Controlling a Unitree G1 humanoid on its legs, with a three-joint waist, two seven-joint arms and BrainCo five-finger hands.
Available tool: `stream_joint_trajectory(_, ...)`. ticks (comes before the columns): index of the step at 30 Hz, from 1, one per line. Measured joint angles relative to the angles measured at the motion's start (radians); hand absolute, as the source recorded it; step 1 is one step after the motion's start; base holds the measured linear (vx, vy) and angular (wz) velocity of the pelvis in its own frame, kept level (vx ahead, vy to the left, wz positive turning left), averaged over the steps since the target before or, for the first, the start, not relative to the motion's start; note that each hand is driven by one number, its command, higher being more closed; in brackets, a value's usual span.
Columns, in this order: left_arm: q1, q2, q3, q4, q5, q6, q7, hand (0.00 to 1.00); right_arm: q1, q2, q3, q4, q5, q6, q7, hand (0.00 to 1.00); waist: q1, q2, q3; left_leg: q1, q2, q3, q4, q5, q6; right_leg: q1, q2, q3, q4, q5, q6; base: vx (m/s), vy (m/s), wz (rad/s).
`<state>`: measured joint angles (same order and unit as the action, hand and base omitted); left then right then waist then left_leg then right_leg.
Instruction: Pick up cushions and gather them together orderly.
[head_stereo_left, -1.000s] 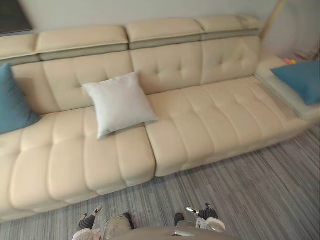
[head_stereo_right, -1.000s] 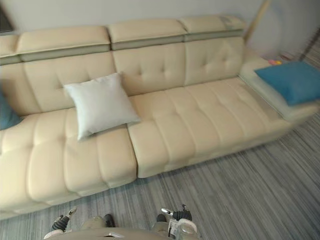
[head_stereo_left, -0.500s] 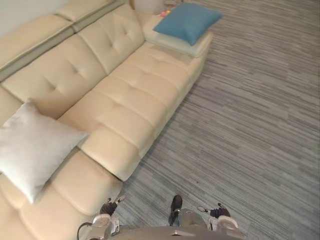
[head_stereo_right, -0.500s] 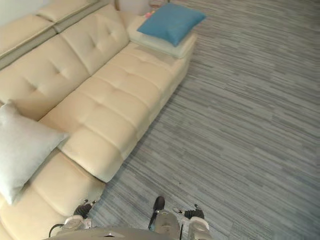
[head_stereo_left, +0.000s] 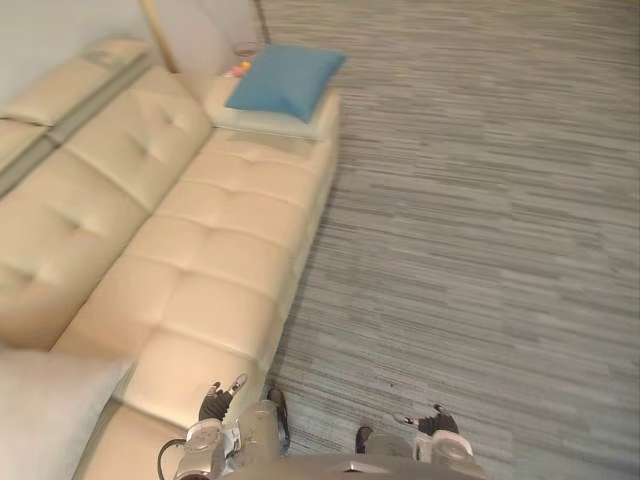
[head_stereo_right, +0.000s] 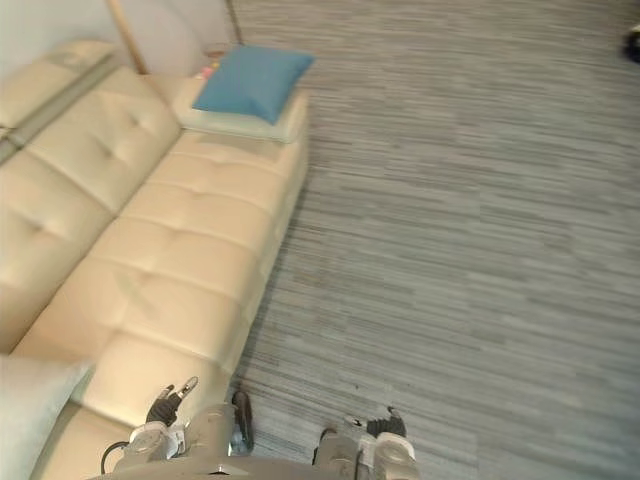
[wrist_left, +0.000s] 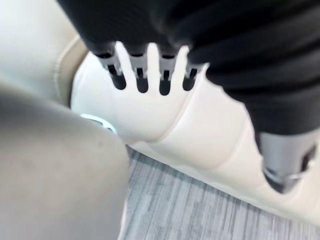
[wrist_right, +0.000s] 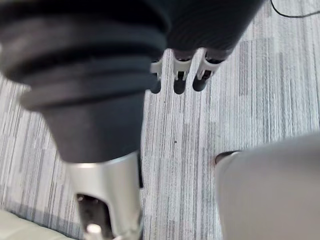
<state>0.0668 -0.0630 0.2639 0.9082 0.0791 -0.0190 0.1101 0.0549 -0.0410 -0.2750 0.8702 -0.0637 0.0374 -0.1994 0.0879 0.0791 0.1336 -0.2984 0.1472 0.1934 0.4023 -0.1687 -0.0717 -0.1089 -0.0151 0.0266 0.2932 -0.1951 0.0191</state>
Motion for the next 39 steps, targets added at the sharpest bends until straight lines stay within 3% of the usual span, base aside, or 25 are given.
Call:
stream_joint_trajectory(1, -0.002, 0.005, 0.005, -0.002, 0.0, -0.002, 0.0, 0.0, -0.004, 0.012, -0.002, -0.001, 0.0, 0.0, -0.001, 0.0, -0.002, -0.016, 0.001, -0.005, -0.01, 0.002, 0.02, -0.009, 0.014, -0.013, -0.011, 0.007, 0.055, -0.02, 0.005, 0.47, 0.348, -0.86)
stream_joint_trajectory(2, -0.001, 0.019, 0.014, -0.012, -0.001, -0.003, 0.0, 0.0, 0.011, 0.037, -0.004, 0.005, 0.0, 0.002, -0.001, 0.0, -0.001, -0.053, -0.002, -0.004, -0.052, 0.005, 0.049, -0.033, 0.05, 0.009, -0.041, 0.027, 0.085, -0.065, 0.022, 0.47, 0.288, -0.56)
stream_joint_trajectory(3, -0.001, 0.027, 0.028, -0.02, -0.017, -0.003, 0.002, 0.0, 0.018, 0.051, -0.005, 0.01, -0.001, 0.007, 0.0, 0.0, 0.004, -0.095, -0.016, -0.002, -0.072, 0.036, 0.08, -0.073, 0.071, 0.015, -0.076, 0.028, 0.094, -0.108, 0.071, 0.47, 0.27, -0.32)
stream_joint_trajectory(5, 0.001, 0.026, 0.033, -0.014, -0.027, -0.001, 0.015, 0.0, 0.024, 0.054, -0.004, 0.01, -0.005, 0.007, 0.001, 0.0, 0.017, -0.101, -0.022, 0.03, -0.082, 0.075, 0.099, -0.117, 0.077, -0.012, -0.093, 0.048, 0.188, -0.116, 0.086, 0.33, 0.18, -0.47)
stream_joint_trajectory(7, 0.005, 0.038, 0.015, 0.005, -0.033, 0.0, 0.017, 0.0, 0.016, 0.054, -0.004, 0.01, -0.014, 0.005, 0.006, 0.0, 0.009, -0.101, -0.024, 0.09, -0.098, 0.114, 0.098, -0.142, 0.107, -0.056, -0.121, 0.044, 0.363, -0.114, 0.131, 0.42, 0.183, -0.35)
stream_joint_trajectory(8, 0.005, 0.05, -0.006, 0.01, -0.035, 0.006, 0.017, 0.0, 0.008, 0.052, -0.004, 0.01, -0.017, 0.001, 0.01, 0.0, -0.004, -0.102, -0.026, 0.126, -0.113, 0.121, 0.096, -0.16, 0.122, -0.103, -0.142, 0.033, 0.488, -0.07, 0.162, 0.32, 0.08, -0.09)
stream_joint_trajectory(9, 0.005, 0.052, -0.016, 0.017, -0.035, 0.009, 0.017, 0.0, 0.001, 0.047, -0.004, 0.011, -0.021, -0.001, 0.014, 0.0, -0.008, -0.098, -0.023, 0.16, -0.118, 0.12, 0.076, -0.174, 0.123, -0.127, -0.159, 0.005, 0.565, -0.024, 0.165, 0.47, 0.069, -0.09)
stream_joint_trajectory(11, 0.005, 0.058, -0.043, 0.029, -0.036, 0.018, 0.018, 0.0, -0.01, 0.033, -0.004, 0.014, -0.022, -0.001, 0.016, 0.0, -0.02, -0.081, -0.011, 0.263, -0.122, 0.113, 0.011, -0.181, 0.123, -0.162, -0.207, -0.124, 0.695, -0.032, 0.101, 0.39, 0.016, -0.07)
stream_joint_trajectory(12, 0.005, 0.059, -0.064, 0.031, -0.036, 0.018, 0.018, 0.0, -0.021, 0.026, -0.001, 0.017, -0.022, -0.001, 0.016, 0.0, -0.032, -0.064, -0.004, 0.349, -0.112, 0.113, -0.058, -0.176, 0.115, -0.177, -0.217, -0.238, 0.689, -0.095, 0.039, 0.39, -0.046, -0.11)
stream_joint_trajectory(13, 0.004, 0.062, -0.075, 0.041, -0.036, 0.018, 0.018, 0.0, -0.027, 0.024, 0.001, 0.015, -0.022, -0.006, 0.016, 0.0, -0.041, -0.058, -0.002, 0.393, -0.096, 0.116, -0.09, -0.174, 0.111, -0.203, -0.212, -0.314, 0.648, -0.126, 0.008, 0.54, -0.093, -0.15)
stream_joint_trajectory(15, 0.001, 0.065, -0.094, 0.052, -0.036, 0.019, 0.018, 0.0, -0.036, 0.014, 0.028, 0.015, -0.021, -0.012, 0.016, 0.0, -0.054, -0.057, -0.002, 0.437, -0.069, 0.129, -0.121, -0.166, 0.098, -0.277, -0.184, -0.375, 0.498, -0.124, -0.006, 0.48, -0.17, -0.1)
stream_joint_trajectory(16, 0.001, 0.07, -0.116, 0.056, -0.036, 0.019, 0.018, 0.0, -0.042, 0.011, 0.035, 0.013, -0.017, -0.013, 0.016, 0.0, -0.06, -0.058, -0.001, 0.456, -0.06, 0.13, -0.141, -0.162, 0.09, -0.317, -0.165, -0.38, 0.389, -0.084, -0.008, 0.42, -0.198, -0.03)
stream_joint_trajectory(18, 0.005, 0.09, -0.135, 0.06, -0.035, 0.019, 0.018, 0.0, -0.043, 0.011, 0.036, 0.017, -0.011, -0.013, 0.015, 0.0, -0.074, -0.085, 0.002, 0.503, -0.076, 0.115, -0.177, -0.153, 0.058, -0.324, -0.133, -0.359, 0.095, 0.149, -0.02, 0.47, -0.237, 0.06)
stream_joint_trajectory(19, -0.006, 0.083, -0.141, 0.087, -0.035, 0.019, 0.019, 0.0, -0.049, 0.001, 0.036, 0.029, -0.011, -0.013, 0.016, 0.0, -0.074, -0.059, 0.006, 0.535, -0.054, 0.078, -0.187, -0.149, 0.036, -0.292, -0.098, -0.348, 0.045, 0.289, -0.083, 0.54, -0.262, -0.18)
stream_joint_trajectory(22, -0.042, 0.068, -0.147, 0.093, -0.034, 0.017, 0.018, 0.0, -0.098, -0.015, 0.022, 0.063, -0.013, -0.012, 0.016, 0.0, -0.081, -0.042, 0.037, 0.531, -0.073, -0.023, -0.252, -0.083, 0.026, -0.296, -0.082, -0.316, 0.107, 0.203, -0.09, 0.31, -0.189, -0.25)
stream_joint_trajectory(24, -0.037, 0.062, -0.143, 0.099, -0.034, 0.014, 0.018, 0.0, -0.094, -0.013, 0.014, 0.06, -0.004, -0.012, 0.017, 0.0, -0.09, -0.043, 0.035, 0.519, -0.043, -0.054, -0.121, -0.084, 0.008, -0.285, -0.071, -0.316, 0.199, 0.077, -0.076, 0.29, -0.183, 0.01)
stream_joint_trajectory(25, -0.036, 0.059, -0.138, 0.099, -0.034, 0.015, 0.017, 0.0, -0.092, -0.009, 0.013, 0.06, -0.004, -0.012, 0.017, 0.0, -0.091, -0.041, 0.036, 0.495, -0.032, -0.063, -0.056, -0.086, 0.005, -0.271, -0.065, -0.322, 0.194, 0.066, -0.075, 0.25, -0.16, 0.14)
stream_joint_trajectory(26, -0.036, 0.057, -0.123, 0.092, -0.034, 0.013, 0.017, 0.0, -0.086, -0.007, 0.013, 0.058, -0.004, -0.012, 0.017, 0.0, -0.089, -0.032, 0.035, 0.412, -0.003, -0.094, 0.126, -0.071, -0.007, -0.243, -0.052, -0.338, 0.178, 0.057, -0.075, 0.25, -0.139, 0.17)
stream_joint_trajectory(27, -0.033, 0.051, -0.106, 0.085, -0.034, 0.014, 0.017, 0.0, -0.073, -0.008, 0.019, 0.046, -0.003, -0.013, 0.016, 0.0, -0.083, -0.007, 0.039, 0.284, 0.055, -0.113, 0.397, 0.014, -0.013, -0.194, -0.023, -0.357, 0.155, 0.035, -0.085, 0.27, -0.119, 0.17)
stream_joint_trajectory(28, -0.03, 0.051, -0.107, 0.085, -0.034, 0.014, 0.017, 0.0, -0.07, -0.011, 0.019, 0.046, -0.003, -0.013, 0.015, 0.0, -0.08, 0.0, 0.04, 0.24, 0.082, -0.11, 0.489, 0.029, -0.01, -0.174, -0.012, -0.365, 0.147, 0.025, -0.09, 0.25, -0.065, 0.14)
stream_joint_trajectory(30, -0.03, 0.051, -0.105, 0.046, -0.037, 0.014, 0.017, 0.0, -0.064, -0.009, 0.018, 0.046, -0.001, -0.011, 0.011, 0.0, -0.06, 0.008, 0.054, 0.113, 0.115, -0.058, 0.666, -0.026, -0.001, -0.089, -0.001, -0.374, 0.129, -0.011, -0.098, 0.3, -0.044, 0.21)
stream_joint_trajectory(32, -0.03, 0.048, -0.11, 0.029, -0.037, 0.01, 0.016, 0.0, -0.056, -0.008, 0.019, 0.049, -0.001, -0.01, 0.004, 0.0, -0.041, 0.0, 0.059, 0.048, 0.096, -0.001, 0.599, -0.075, 0.026, -0.01, -0.004, -0.383, 0.07, -0.016, -0.093, 0.35, -0.012, 0.21)
stream_joint_trajectory(35, -0.024, 0.039, -0.108, 0.005, -0.037, 0.008, 0.015, 0.0, -0.051, -0.002, 0.015, 0.046, 0.0, -0.007, -0.001, 0.0, -0.032, -0.005, 0.06, -0.002, 0.024, 0.087, 0.19, -0.078, 0.038, 0.078, -0.037, -0.4, 0.009, -0.037, -0.052, 0.32, 0.056, 0.19)
stream_joint_trajectory(36, -0.024, 0.033, -0.106, 0.003, -0.037, 0.007, 0.016, 0.0, -0.05, -0.001, 0.015, 0.046, 0.0, -0.006, -0.002, 0.0, -0.024, -0.006, 0.06, -0.01, -0.011, 0.082, 0.01, -0.029, 0.029, 0.098, -0.049, -0.398, 0.0, -0.051, -0.03, 0.45, 0.123, 0.07)
stream_joint_trajectory(39, -0.025, 0.028, -0.103, 0.004, -0.037, 0.001, 0.016, 0.0, -0.05, 0.001, 0.016, 0.05, -0.001, 0.0, -0.005, 0.0, -0.003, -0.005, 0.053, -0.005, -0.043, 0.053, -0.145, 0.101, 0.028, 0.13, -0.052, -0.374, -0.02, -0.072, 0.021, 0.36, 0.141, -0.22)
